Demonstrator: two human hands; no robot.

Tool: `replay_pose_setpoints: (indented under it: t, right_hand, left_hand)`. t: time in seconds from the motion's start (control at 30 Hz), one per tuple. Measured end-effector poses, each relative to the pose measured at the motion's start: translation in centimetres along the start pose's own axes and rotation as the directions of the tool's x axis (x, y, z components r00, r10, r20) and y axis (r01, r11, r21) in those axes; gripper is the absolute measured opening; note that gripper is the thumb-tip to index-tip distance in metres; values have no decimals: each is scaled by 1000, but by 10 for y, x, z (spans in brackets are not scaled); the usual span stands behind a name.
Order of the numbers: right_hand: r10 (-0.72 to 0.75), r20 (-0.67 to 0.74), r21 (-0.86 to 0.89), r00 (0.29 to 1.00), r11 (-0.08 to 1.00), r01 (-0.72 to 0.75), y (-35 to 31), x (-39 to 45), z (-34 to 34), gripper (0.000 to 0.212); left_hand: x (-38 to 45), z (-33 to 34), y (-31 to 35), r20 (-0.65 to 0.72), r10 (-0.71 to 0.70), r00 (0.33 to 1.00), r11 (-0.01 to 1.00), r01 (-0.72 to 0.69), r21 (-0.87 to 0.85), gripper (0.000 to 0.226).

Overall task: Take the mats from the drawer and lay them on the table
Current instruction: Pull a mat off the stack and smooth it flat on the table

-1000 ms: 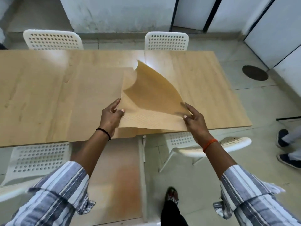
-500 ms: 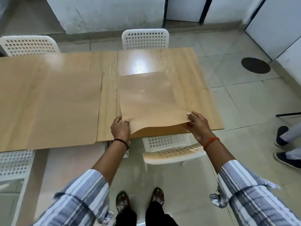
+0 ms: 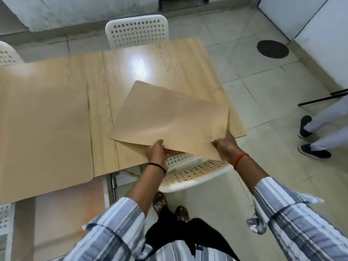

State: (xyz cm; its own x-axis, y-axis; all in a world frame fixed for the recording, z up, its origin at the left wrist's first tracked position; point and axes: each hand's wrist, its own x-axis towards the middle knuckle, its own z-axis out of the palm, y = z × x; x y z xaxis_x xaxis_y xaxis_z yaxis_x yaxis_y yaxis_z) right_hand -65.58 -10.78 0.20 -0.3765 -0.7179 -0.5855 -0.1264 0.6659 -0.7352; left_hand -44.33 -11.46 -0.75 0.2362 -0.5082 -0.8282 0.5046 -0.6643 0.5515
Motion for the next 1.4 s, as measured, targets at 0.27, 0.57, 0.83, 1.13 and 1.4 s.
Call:
replay_pose_setpoints:
  t: [0.27,0.57,0.83,1.13,1.4]
  right_hand:
    - [-70,-33,-254,997,965,59,3,37,-39,65]
    - [-154,-29,-401,988,907,130,-17,93,-52,84]
    - [-224,13,-572,975,798,191,-30,129,-57,82]
    - [-284,105,-660,953,697,281,-20,141,-47,75]
    - [-321,134,-755,938,580,306,-9,137,-50,72]
  left_hand:
    - [73,-63,78,-358,204,911,979,-181,98,31]
    - [64,-50,75,-141,566,813,628,-313,712,27]
    - [57,-27,57,-69,642,764,461,-312,831,31]
    - [53,-17,42,55,656,753,227,-266,937,58]
    - [51,-24,33,83,664,743,189,-274,943,54]
